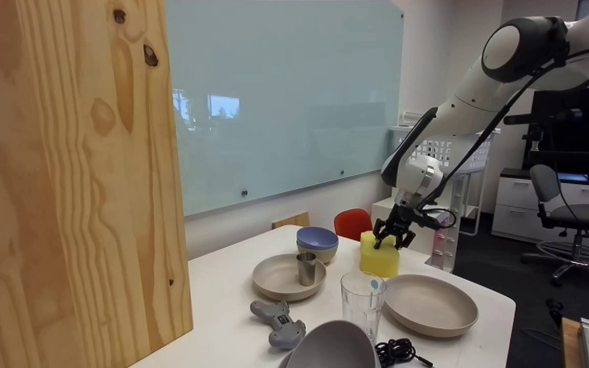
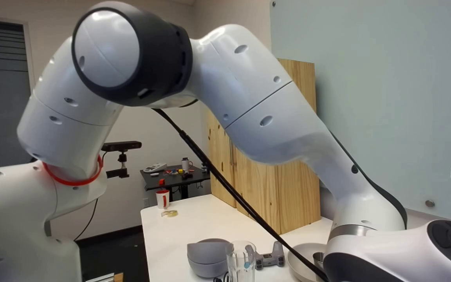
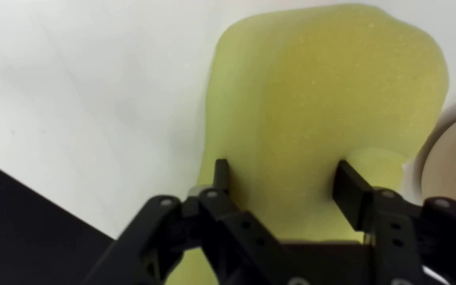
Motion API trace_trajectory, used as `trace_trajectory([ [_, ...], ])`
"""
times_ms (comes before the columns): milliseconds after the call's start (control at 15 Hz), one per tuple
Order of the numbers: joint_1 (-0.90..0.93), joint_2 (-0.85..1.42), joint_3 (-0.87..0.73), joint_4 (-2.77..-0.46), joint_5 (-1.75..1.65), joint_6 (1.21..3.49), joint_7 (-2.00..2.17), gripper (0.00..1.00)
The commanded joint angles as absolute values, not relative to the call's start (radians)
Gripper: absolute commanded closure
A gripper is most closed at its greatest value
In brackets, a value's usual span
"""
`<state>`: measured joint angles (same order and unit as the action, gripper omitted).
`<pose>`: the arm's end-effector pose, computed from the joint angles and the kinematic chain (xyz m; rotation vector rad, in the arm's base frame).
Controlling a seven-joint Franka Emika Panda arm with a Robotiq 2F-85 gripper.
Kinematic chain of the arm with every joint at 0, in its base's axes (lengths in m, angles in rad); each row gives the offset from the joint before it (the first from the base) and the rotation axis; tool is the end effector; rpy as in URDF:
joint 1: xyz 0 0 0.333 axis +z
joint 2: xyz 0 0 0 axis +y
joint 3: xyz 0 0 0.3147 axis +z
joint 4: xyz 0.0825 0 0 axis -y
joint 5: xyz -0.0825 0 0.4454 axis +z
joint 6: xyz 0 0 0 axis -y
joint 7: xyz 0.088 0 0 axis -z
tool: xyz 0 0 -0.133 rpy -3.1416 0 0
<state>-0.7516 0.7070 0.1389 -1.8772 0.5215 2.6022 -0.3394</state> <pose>0.5429 -0.3823 0.0564 -2.6172 1.0411 -0.2441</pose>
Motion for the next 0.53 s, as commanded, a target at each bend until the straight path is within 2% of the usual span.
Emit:
trace_trajectory([
  [0,-0.767,0.696,0.143,-1.922,0.529,2.613,-0.427,0.64],
  [133,-0.772,0.693,0.147,-1.927,0.535,2.616,-0.447,0.69],
  [333,-0.778,0.691,0.148,-1.930,0.540,2.624,-0.466,0.84],
  [467,-0.779,0.700,0.140,-1.927,0.540,2.627,-0.456,0.88],
])
